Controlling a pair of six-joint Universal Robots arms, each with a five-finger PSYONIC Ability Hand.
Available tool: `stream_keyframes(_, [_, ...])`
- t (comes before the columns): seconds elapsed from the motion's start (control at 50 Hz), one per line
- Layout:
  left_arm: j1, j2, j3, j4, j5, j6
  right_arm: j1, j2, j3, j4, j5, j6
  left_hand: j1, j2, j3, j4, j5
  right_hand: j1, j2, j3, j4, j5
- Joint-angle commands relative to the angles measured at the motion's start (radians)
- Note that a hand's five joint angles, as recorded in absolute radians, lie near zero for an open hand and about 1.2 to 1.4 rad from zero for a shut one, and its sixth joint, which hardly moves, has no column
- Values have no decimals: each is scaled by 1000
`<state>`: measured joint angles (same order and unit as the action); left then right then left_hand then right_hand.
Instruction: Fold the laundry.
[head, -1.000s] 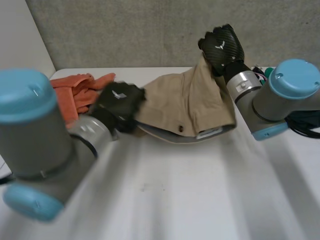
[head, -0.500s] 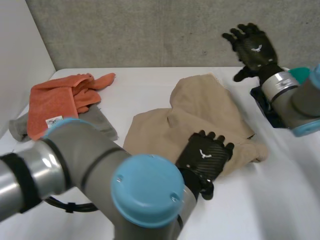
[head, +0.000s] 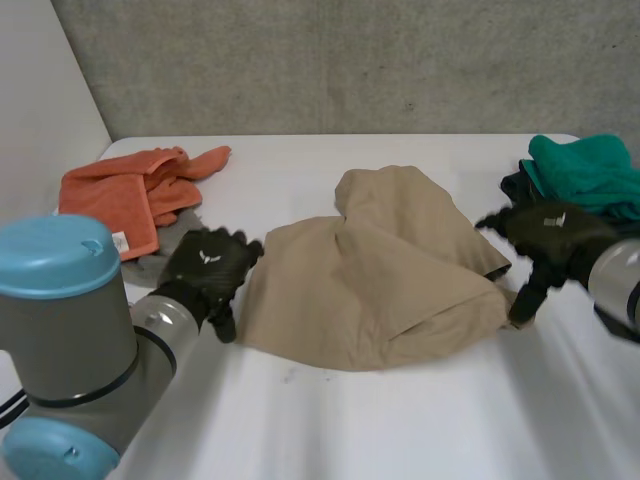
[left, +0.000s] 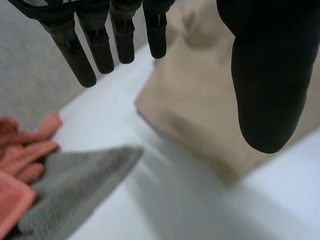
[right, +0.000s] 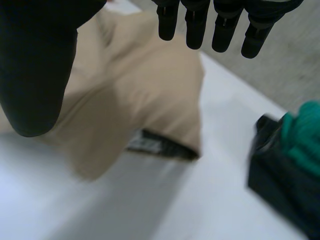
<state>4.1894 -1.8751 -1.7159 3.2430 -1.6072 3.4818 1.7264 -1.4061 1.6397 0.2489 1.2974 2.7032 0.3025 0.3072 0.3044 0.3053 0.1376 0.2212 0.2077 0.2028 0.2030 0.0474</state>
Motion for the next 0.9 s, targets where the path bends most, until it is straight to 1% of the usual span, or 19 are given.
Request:
stream_keyframes(0.02, [70, -110, -21, 41, 170, 85, 19, 6, 152, -146, 0, 12, 99, 94, 97, 96, 89, -39, -26, -21, -21, -40])
stream_keyframes(0.04, [72, -114, -18, 43, 179, 86, 22, 9, 166, -172, 2, 10, 102, 97, 100, 99, 92, -7, 6, 11, 11, -8])
stream_keyframes(0.06, [72, -119, -14, 44, 190, 85, 28, 12, 192, -227, 5, 4, 111, 106, 109, 108, 101, 106, 120, 125, 124, 106])
stream_keyframes(0.12, [74, -131, -5, 49, 220, 75, 30, 24, 218, -307, 13, 3, 146, 141, 144, 143, 136, 289, 302, 307, 307, 288])
stream_keyframes(0.2, [63, -177, 9, 75, 225, 79, 30, 64, 239, -396, 20, 6, 240, 235, 238, 237, 230, 699, 713, 718, 718, 699])
stream_keyframes(0.22, [58, -196, 15, 84, 225, 85, 30, 78, 241, -413, 17, 9, 266, 261, 264, 263, 256, 898, 912, 917, 916, 897])
stream_keyframes(0.28, [54, -213, 25, 89, 225, 86, 33, 82, 242, -427, 17, 9, 351, 346, 349, 348, 341, 1174, 1188, 1192, 1192, 1173])
stream_keyframes(0.4, [44, -266, 79, 98, 222, 85, 35, 79, 239, -442, 14, 13, 647, 643, 645, 645, 638, 1175, 1189, 1193, 1193, 1174])
stream_keyframes(0.44, [44, -277, 91, 98, 220, 85, 35, 79, 235, -442, 17, 13, 695, 690, 693, 692, 685, 1175, 1189, 1193, 1193, 1174])
stream_keyframes(0.48, [44, -286, 107, 98, 220, 85, 35, 76, 233, -441, 19, 13, 879, 874, 877, 876, 869, 1175, 1189, 1193, 1193, 1174])
stream_keyframes(0.52, [43, -286, 114, 98, 219, 85, 35, 76, 233, -442, 19, 13, 970, 966, 969, 968, 961, 1175, 1189, 1193, 1193, 1174])
stream_keyframes(0.54, [41, -286, 122, 99, 216, 85, 35, 78, 232, -441, 20, 13, 1093, 1088, 1091, 1090, 1083, 1175, 1189, 1193, 1193, 1174])
stream_keyframes(0.66, [15, -277, 156, 107, 190, 82, 35, 73, 220, -441, 20, 12, 1094, 1089, 1092, 1091, 1084, 1175, 1189, 1193, 1193, 1174])
stream_keyframes(0.72, [1, -240, 176, 101, 139, 80, 35, 61, 181, -428, 28, 3, 1094, 1089, 1092, 1091, 1084, 1175, 1189, 1193, 1193, 1174])
stream_keyframes(0.76, [-2, -149, 179, 99, 96, 82, 35, 18, 140, -413, 28, 3, 1094, 1089, 1092, 1091, 1084, 1175, 1189, 1193, 1193, 1174])
stream_keyframes(0.8, [-2, -81, 180, 98, 78, 77, 35, -29, 106, -384, 28, -9, 1094, 1089, 1092, 1091, 1084, 1175, 1189, 1193, 1193, 1174])
stream_keyframes(0.82, [-5, -32, 182, 96, 72, 75, 35, -78, 53, -337, 26, -26, 1094, 1089, 1092, 1091, 1084, 1175, 1189, 1193, 1193, 1174])
stream_keyframes(0.88, [-12, 111, 187, 90, 67, 77, 30, -145, -41, -243, 23, -45, 1094, 1089, 1092, 1091, 1084, 1175, 1189, 1193, 1193, 1174])
stream_keyframes(0.9, [-15, 154, 187, 89, 67, 77, 21, -177, -113, -174, 20, -54, 1094, 1089, 1092, 1091, 1084, 1175, 1189, 1193, 1193, 1174])
